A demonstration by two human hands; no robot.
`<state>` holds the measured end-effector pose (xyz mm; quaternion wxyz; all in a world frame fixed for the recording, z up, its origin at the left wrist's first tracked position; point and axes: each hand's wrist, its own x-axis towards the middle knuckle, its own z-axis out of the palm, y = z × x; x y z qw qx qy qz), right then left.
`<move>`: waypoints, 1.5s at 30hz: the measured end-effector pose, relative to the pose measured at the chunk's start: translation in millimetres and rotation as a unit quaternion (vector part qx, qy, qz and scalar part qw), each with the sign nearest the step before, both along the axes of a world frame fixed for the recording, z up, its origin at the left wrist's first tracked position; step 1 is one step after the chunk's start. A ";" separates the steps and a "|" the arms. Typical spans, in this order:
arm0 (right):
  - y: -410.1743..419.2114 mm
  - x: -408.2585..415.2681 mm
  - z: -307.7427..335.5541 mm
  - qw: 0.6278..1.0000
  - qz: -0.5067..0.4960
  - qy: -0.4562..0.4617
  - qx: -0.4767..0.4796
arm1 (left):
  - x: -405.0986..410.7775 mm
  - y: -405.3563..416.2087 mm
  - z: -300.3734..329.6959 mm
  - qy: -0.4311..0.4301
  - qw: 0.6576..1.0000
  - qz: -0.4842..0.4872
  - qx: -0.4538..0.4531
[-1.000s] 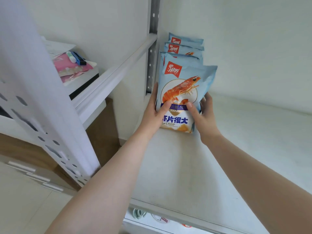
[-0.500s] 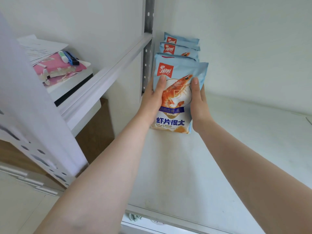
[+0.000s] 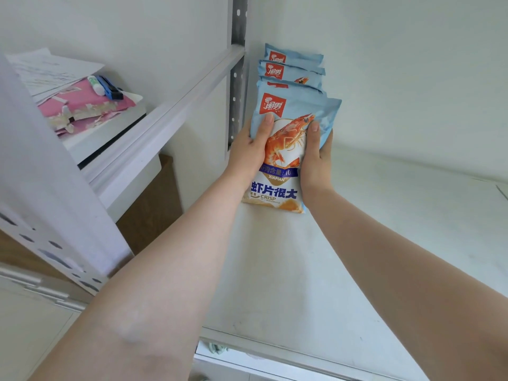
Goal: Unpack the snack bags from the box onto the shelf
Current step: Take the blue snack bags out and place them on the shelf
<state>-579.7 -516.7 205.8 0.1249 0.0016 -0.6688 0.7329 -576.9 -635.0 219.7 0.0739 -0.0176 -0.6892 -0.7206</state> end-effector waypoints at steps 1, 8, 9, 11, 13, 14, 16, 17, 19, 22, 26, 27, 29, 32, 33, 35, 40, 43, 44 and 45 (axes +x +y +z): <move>1.1 -0.3 -0.3 1.000 0.005 -0.004 -0.006 | 0.9 -0.6 -0.7 -0.001 1.000 0.001 -0.002; 33.0 32.8 -8.6 0.998 0.046 -0.007 0.049 | 32.6 -10.1 -33.5 0.035 0.999 0.036 -0.008; 35.5 40.1 -15.7 0.996 0.061 -0.007 0.064 | 38.0 -10.2 -39.4 0.041 0.999 0.036 -0.001; 34.9 48.0 -31.6 0.992 0.093 -0.010 0.079 | 43.6 -7.9 -49.7 0.041 0.999 0.016 0.021; 29.1 48.2 -44.6 0.990 0.115 -0.008 0.074 | 43.6 -6.1 -56.3 0.037 0.999 0.005 0.015; 24.7 47.4 -48.3 0.990 0.121 0.002 0.073 | 42.3 -5.6 -57.7 0.040 0.999 0.005 0.008; 18.8 46.7 -50.6 0.989 0.126 0.016 0.075 | 39.0 -5.9 -58.8 0.040 0.999 0.011 -0.006; 17.7 46.6 -50.1 0.989 0.125 0.018 0.077 | 38.4 -6.2 -58.8 0.039 0.999 0.014 -0.010; 18.7 45.2 -50.7 0.989 0.123 0.017 0.080 | 38.1 -7.1 -58.6 0.039 0.999 0.016 -0.016; 20.5 46.8 -50.2 0.988 0.123 0.022 0.095 | 38.4 -9.3 -59.1 0.036 0.999 -0.004 -0.021; 20.6 46.0 -54.1 0.989 0.098 0.018 0.112 | 35.5 -9.0 -63.2 0.038 0.999 0.016 -0.025; 20.2 46.1 -54.4 0.989 0.092 0.014 0.113 | 35.3 -8.5 -63.8 0.038 0.999 0.026 -0.027; 20.8 47.0 -54.0 0.990 0.083 0.006 0.117 | 34.4 -7.7 -65.5 0.039 0.998 0.037 -0.022; 21.9 49.2 -47.8 0.992 0.065 -0.004 0.107 | 33.6 -8.4 -66.2 0.043 0.998 0.032 -0.015; 20.8 49.9 -41.6 0.993 0.050 -0.002 0.103 | 33.3 -9.1 -66.2 0.044 0.999 0.025 -0.012; 15.5 46.2 -24.7 0.996 0.031 0.025 0.084 | 31.9 -10.1 -66.3 0.047 0.999 0.010 -0.009; -3.6 17.1 5.4 0.995 0.007 0.056 0.085 | 28.2 -9.3 -68.1 0.048 0.999 0.010 0.001; -5.3 11.6 0.7 0.994 -0.017 0.048 0.096 | 24.1 -9.6 -67.5 0.042 0.999 0.012 0.002; -4.6 11.1 -1.0 0.994 -0.019 0.049 0.095 | 21.5 -10.3 -67.7 0.041 0.999 0.011 0.000; -3.7 10.9 -1.6 0.994 -0.022 0.051 0.094 | 19.4 -11.0 -67.4 0.041 0.999 0.011 -0.008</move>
